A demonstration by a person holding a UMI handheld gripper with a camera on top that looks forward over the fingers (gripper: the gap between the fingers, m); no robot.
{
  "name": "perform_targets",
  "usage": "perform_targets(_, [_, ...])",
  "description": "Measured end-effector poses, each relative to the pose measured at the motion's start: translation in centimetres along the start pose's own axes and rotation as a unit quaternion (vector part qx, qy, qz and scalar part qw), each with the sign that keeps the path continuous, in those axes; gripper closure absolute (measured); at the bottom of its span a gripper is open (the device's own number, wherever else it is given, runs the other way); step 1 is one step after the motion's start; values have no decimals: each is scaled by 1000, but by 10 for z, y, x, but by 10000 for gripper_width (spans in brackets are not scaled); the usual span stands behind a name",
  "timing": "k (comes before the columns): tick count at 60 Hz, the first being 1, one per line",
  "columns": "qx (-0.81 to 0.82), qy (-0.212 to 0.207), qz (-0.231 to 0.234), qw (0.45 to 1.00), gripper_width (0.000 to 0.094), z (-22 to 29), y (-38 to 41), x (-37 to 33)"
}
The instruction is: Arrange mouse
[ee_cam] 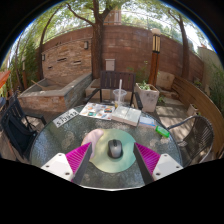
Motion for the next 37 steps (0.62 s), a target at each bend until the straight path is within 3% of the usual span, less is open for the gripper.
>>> perform_targets(16, [4,5,-38,999,77,-11,29,-126])
perform_targets(37, [-13,-11,-51,999,81,-9,43,-164])
Point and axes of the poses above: the point between the fingertips, and its own axes, seen from behind it with the camera up: y to the left, z up, x forward, the way the camera looks, the point moved 4 cm from there along -x, backward, against the way the camera looks, and after that the axes turned 1 degree about z, right-handed, at the moved point
